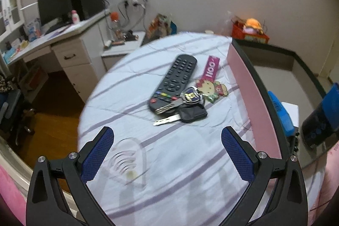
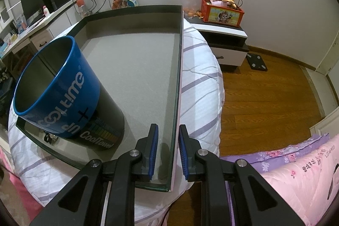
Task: Organize rigid objects
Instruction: 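Move the left gripper back toward the remote and keys, then grasp the car key ring with the left gripper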
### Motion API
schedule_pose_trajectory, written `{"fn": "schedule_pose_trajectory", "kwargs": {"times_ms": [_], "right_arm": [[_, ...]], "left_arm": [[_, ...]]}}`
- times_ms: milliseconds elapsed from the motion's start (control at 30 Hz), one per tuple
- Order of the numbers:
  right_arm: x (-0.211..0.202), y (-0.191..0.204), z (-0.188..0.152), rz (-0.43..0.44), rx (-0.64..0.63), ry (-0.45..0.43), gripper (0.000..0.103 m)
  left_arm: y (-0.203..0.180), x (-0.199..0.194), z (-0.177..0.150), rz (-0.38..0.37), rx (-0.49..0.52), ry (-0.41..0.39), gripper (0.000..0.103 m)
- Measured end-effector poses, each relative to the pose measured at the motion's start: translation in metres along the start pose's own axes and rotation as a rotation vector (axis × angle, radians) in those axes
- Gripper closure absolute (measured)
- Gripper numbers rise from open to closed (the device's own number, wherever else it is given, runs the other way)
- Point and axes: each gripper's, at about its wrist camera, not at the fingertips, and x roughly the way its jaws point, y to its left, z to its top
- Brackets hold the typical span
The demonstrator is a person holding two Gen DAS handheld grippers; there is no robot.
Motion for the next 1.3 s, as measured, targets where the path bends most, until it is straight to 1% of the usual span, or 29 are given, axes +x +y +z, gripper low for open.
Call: {"fn": "schedule_pose_trajectory", "kwargs": {"times_ms": [100,300,400,467,500,567,600,633,667,700,767,800,900,1067,1133,1267,1300], "right_arm": [[0.0,0.001,0.0,-0.005,-0.001,-0.006,0.083],[0.001,0.001,0.002,-0.005,-0.013,-0.005,0.083],[0.001,0.001,0.002,-0.003,-0.013,-0.008,0.083],[0.001,0.001,0.001,-0.001,-0.015,-0.011,0.082],[0.001,0.001,0.002,0.001,-0.017,-0.011,0.082],[0.002,0.001,0.001,0.002,-0.021,-0.012,0.082],[0.002,0.001,0.001,0.002,-0.022,-0.012,0.081],[0.002,0.001,0.001,0.002,-0.024,-0.012,0.081],[0.002,0.001,0.001,0.002,-0.025,-0.012,0.081],[0.002,0.001,0.001,0.002,-0.026,-0.011,0.081],[0.002,0.002,0.002,0.0,-0.031,-0.011,0.081],[0.002,0.002,0.002,-0.001,-0.031,-0.011,0.081],[0.002,0.001,0.002,0.001,-0.031,-0.01,0.081],[0.002,0.002,0.003,0.002,-0.034,-0.007,0.081],[0.003,0.003,0.003,0.0,-0.034,-0.004,0.081],[0.003,0.002,0.003,0.005,-0.035,0.001,0.08],[0.003,0.001,0.003,0.007,-0.033,0.003,0.08]], "left_arm": [[-0.012,0.026,0.011,-0.01,-0.005,0.032,0.001],[-0.026,0.059,0.024,0.056,0.018,0.077,0.001],[-0.026,0.069,0.027,0.051,0.004,0.091,0.001],[-0.026,0.076,0.028,0.055,-0.008,0.102,0.007],[-0.026,0.079,0.028,0.075,-0.007,0.107,0.008],[-0.026,0.079,0.029,0.085,-0.003,0.097,0.011],[-0.025,0.079,0.029,0.086,-0.003,0.098,0.015],[-0.024,0.078,0.03,0.092,-0.007,0.089,0.028],[-0.021,0.076,0.03,0.089,-0.014,0.081,0.03],[-0.021,0.075,0.03,0.083,-0.006,0.085,0.034],[-0.019,0.07,0.03,0.058,0.005,0.079,0.05],[-0.018,0.067,0.029,0.041,0.007,0.075,0.06],[-0.013,0.06,0.025,-0.008,-0.013,0.086,0.06],[-0.002,0.048,0.008,-0.083,-0.055,0.088,0.061],[0.0,0.043,0.003,-0.098,-0.062,0.09,0.064],[0.003,0.027,-0.009,-0.111,-0.055,0.094,0.066],[0.004,0.023,-0.012,-0.107,-0.054,0.091,0.07]]}}
